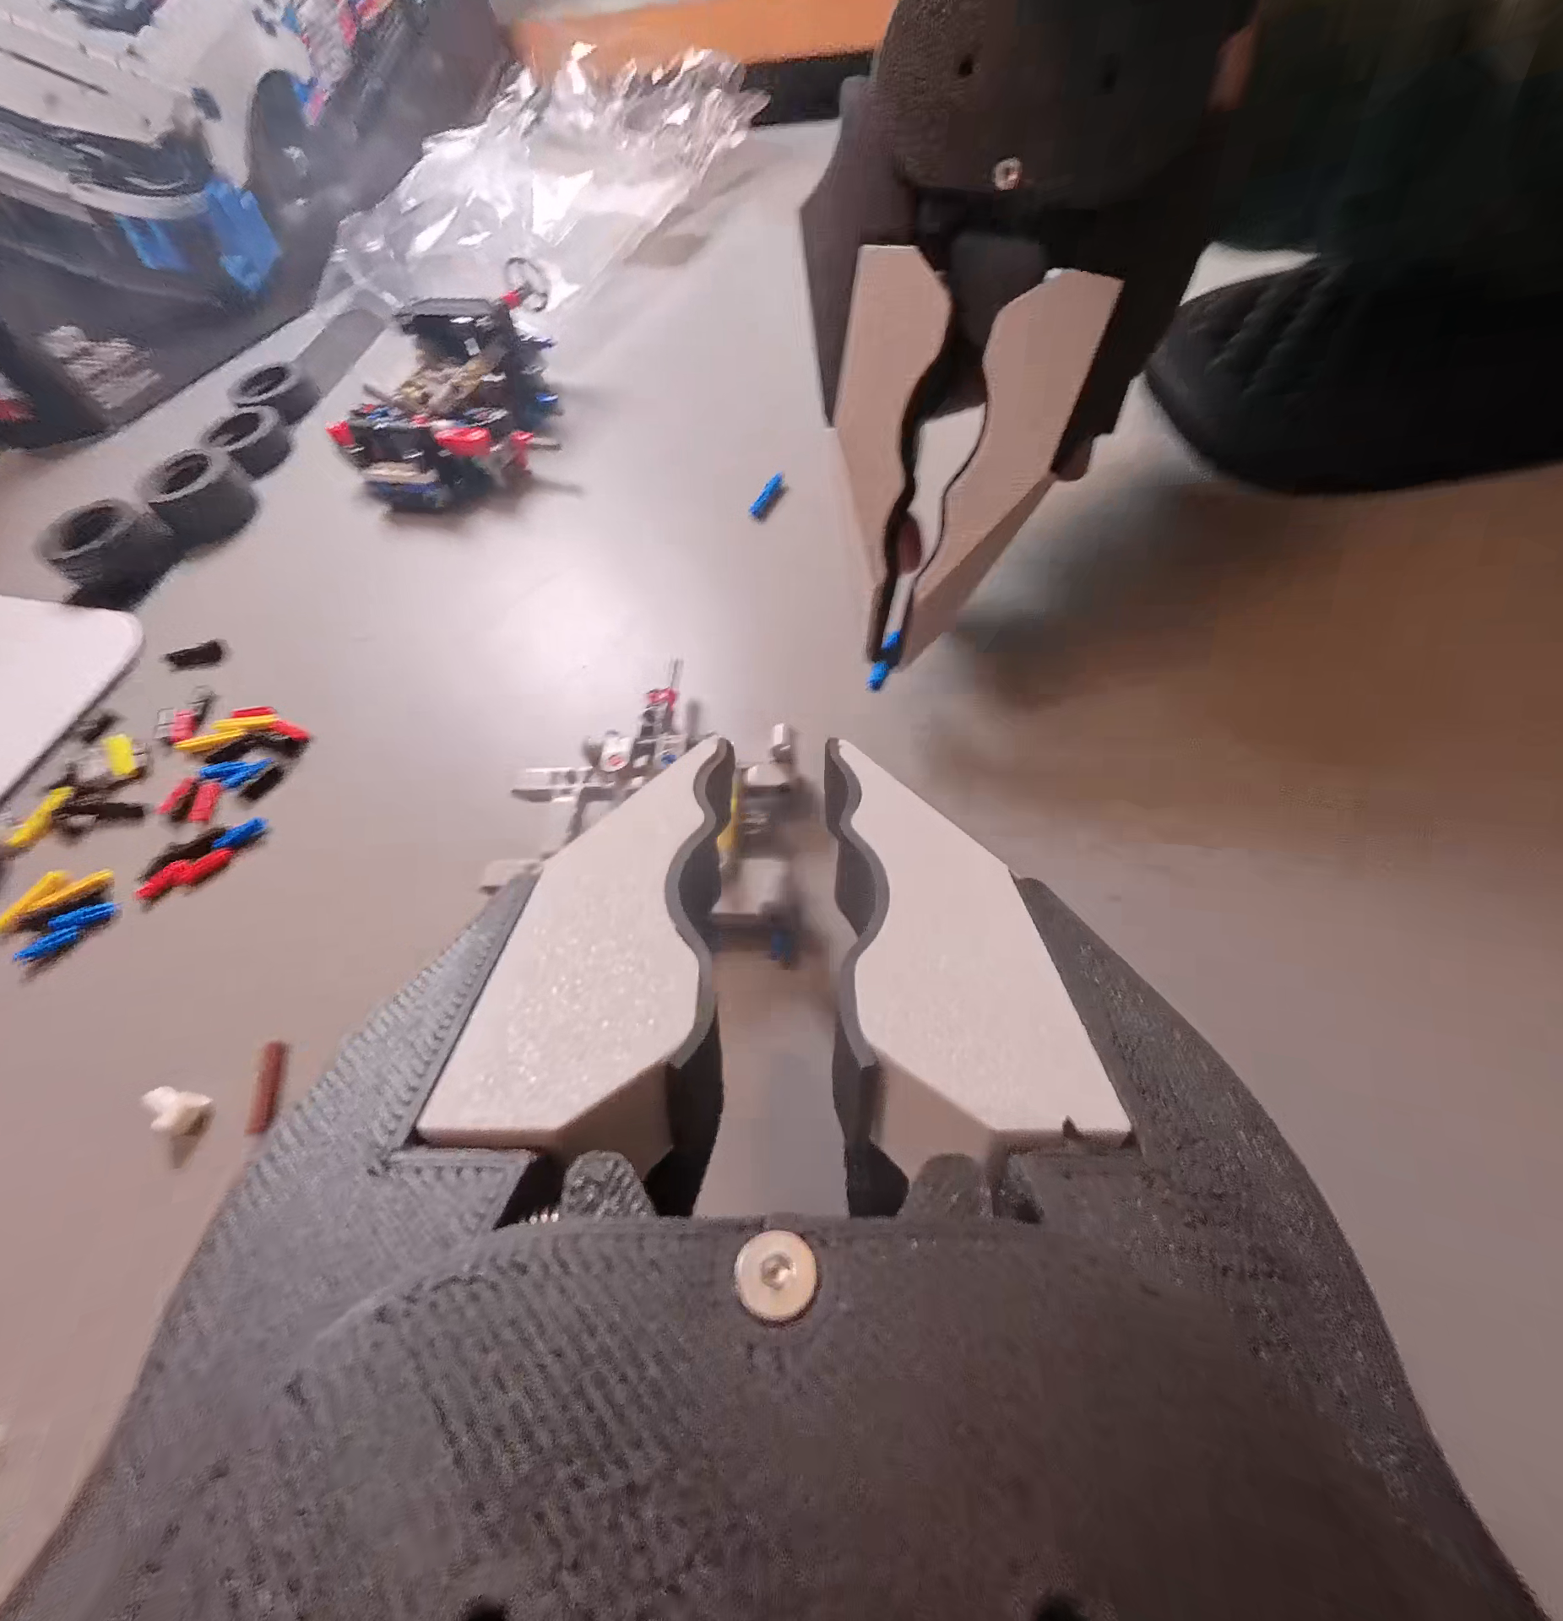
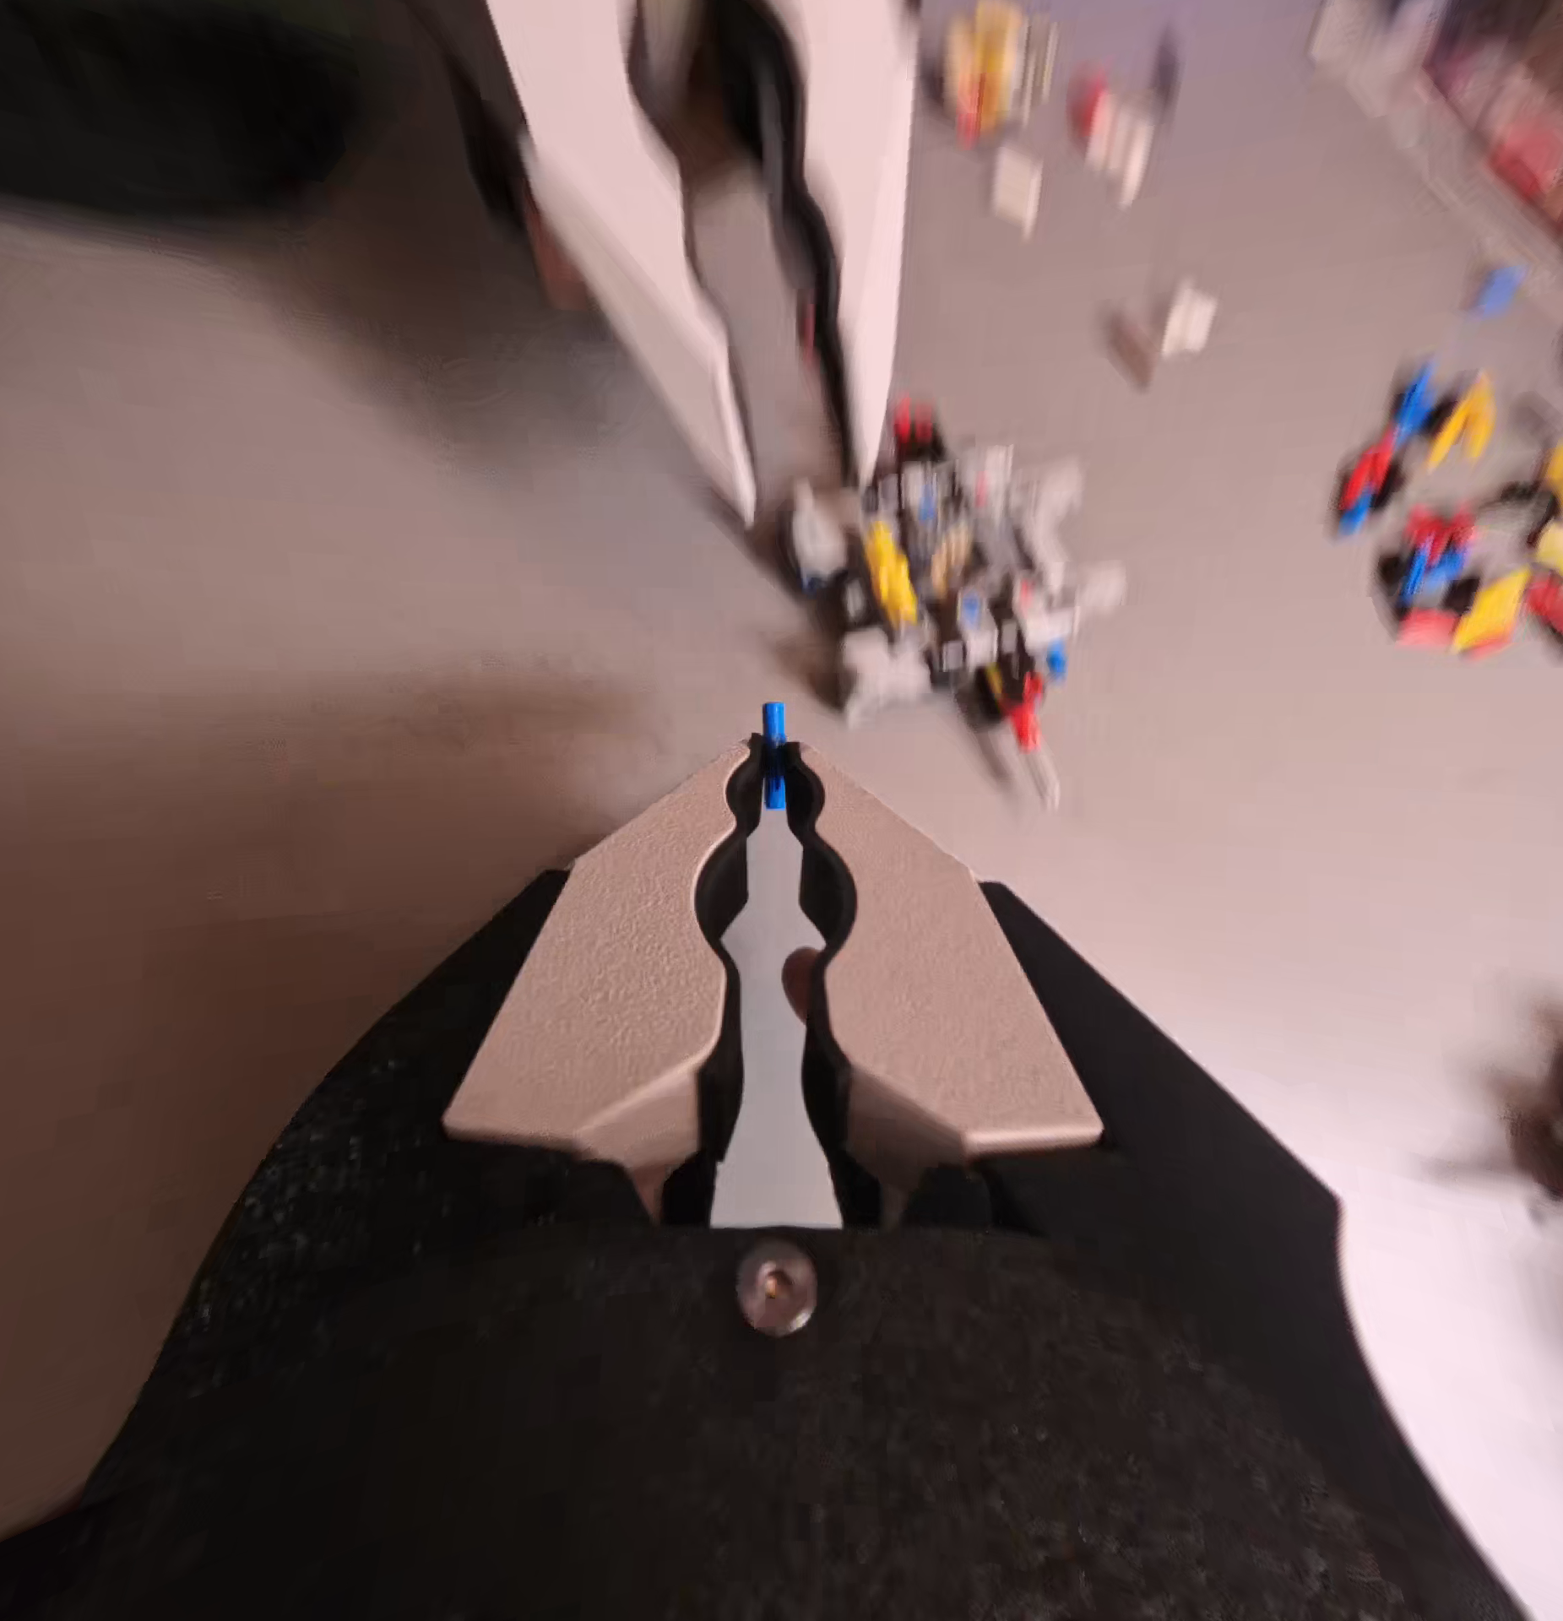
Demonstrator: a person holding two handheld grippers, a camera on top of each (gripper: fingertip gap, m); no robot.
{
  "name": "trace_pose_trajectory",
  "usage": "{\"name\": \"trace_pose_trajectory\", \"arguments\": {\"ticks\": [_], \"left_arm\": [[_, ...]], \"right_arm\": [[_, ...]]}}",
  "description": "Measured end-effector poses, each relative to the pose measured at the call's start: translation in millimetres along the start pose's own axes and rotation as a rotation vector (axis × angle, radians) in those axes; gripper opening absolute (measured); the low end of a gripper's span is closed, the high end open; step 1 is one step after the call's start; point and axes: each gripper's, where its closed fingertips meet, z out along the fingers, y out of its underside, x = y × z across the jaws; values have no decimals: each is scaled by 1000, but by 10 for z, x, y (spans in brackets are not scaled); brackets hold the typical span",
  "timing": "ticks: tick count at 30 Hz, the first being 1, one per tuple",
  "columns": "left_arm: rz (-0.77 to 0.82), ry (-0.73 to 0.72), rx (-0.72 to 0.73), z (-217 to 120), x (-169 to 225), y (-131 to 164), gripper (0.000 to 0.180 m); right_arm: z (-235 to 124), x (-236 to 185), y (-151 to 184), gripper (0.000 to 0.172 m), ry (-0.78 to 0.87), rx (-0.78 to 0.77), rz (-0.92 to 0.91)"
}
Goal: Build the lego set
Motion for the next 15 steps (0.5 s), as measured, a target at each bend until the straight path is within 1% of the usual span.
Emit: {"name": "trace_pose_trajectory", "arguments": {"ticks": [1, 3, 4, 5, 7, 10, 13, 15], "left_arm": [[-41, 73, 30, -1, 97, -37, 19], [-131, 175, 135, -21, 223, -193, 20], [-177, 201, 206, -39, 247, -314, 21], [-215, 202, 276, -59, 242, -445, 22], [-236, 122, 401, -117, 156, -683, 24], [-162, -23, 484, -233, 71, -880, 19], [-78, -171, 478, -308, -37, -902, 18], [-27, -228, 469, -347, -68, -904, 14]], "right_arm": [[-83, -26, -277, 3, -13, 182, 12], [-359, -10, -769, 3, -35, 546, 118], [-489, -4, -933, 2, -70, 692, 199], [-578, 29, -1042, 2, -86, 803, 279], [-639, 131, -1146, 2, -69, 957, 423], [-595, 194, -1206, 3, -84, 1055, 583], [-550, 186, -1252, 3, -122, 1096, 668], [-517, 175, -1253, 3, -131, 1101, 687]]}}
